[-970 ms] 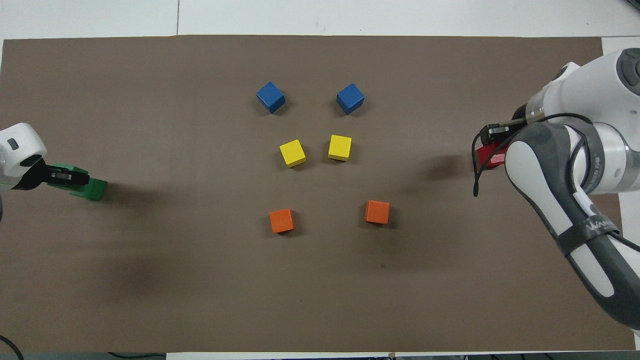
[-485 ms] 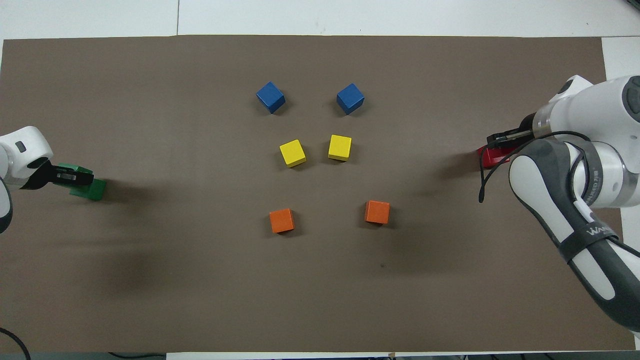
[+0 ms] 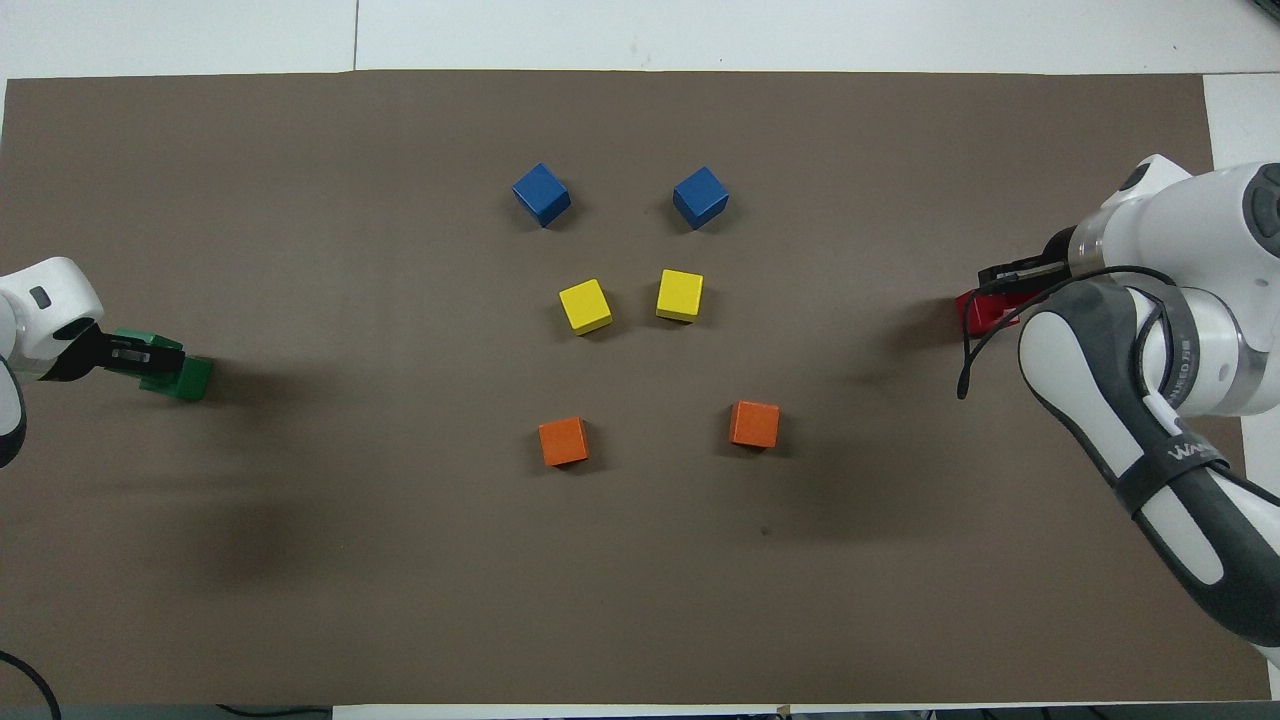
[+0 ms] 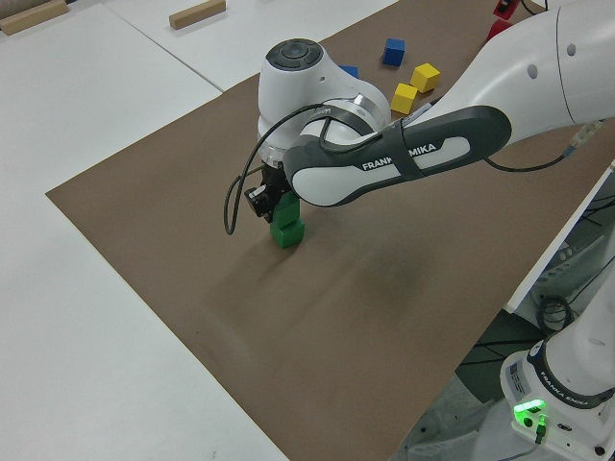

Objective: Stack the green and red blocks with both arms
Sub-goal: 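Stack green on green with the left gripper while the right gripper lowers red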

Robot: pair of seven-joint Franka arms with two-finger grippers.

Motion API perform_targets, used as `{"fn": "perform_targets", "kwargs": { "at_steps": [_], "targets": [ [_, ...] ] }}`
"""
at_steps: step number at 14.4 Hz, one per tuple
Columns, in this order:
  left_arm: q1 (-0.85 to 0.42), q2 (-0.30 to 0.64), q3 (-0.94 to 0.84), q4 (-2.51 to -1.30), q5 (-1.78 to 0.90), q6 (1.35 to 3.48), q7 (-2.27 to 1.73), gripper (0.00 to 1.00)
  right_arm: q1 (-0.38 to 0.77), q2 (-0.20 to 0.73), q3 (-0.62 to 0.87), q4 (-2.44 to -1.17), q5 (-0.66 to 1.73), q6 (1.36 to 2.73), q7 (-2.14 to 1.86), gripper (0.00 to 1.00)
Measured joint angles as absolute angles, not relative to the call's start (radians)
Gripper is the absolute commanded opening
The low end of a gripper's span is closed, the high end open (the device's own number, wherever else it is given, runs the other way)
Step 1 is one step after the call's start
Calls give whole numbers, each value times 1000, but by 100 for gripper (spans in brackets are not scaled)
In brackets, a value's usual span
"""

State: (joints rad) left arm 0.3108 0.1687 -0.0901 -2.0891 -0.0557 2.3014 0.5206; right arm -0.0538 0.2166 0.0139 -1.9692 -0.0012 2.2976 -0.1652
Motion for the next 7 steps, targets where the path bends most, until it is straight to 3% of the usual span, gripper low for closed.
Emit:
{"fn": "perform_targets", "kwargs": {
  "at_steps": [4, 5, 6, 7],
  "targets": [
    [311, 169, -90, -2099, -56, 2319, 534, 0, -54, 222, 14, -1970, -1, 2299, -165, 0],
    [311, 168, -90, -2101, -56, 2324, 543, 24, -54, 222, 15, -1971, -1, 2299, -165, 0],
    [311, 168, -90, -2101, -56, 2324, 550, 78, -54, 222, 15, -1974, -1, 2299, -165, 0],
    [311, 168, -90, -2102, -57, 2325, 553, 100, -54, 222, 16, -1976, -1, 2299, -165, 0]
  ]
}}
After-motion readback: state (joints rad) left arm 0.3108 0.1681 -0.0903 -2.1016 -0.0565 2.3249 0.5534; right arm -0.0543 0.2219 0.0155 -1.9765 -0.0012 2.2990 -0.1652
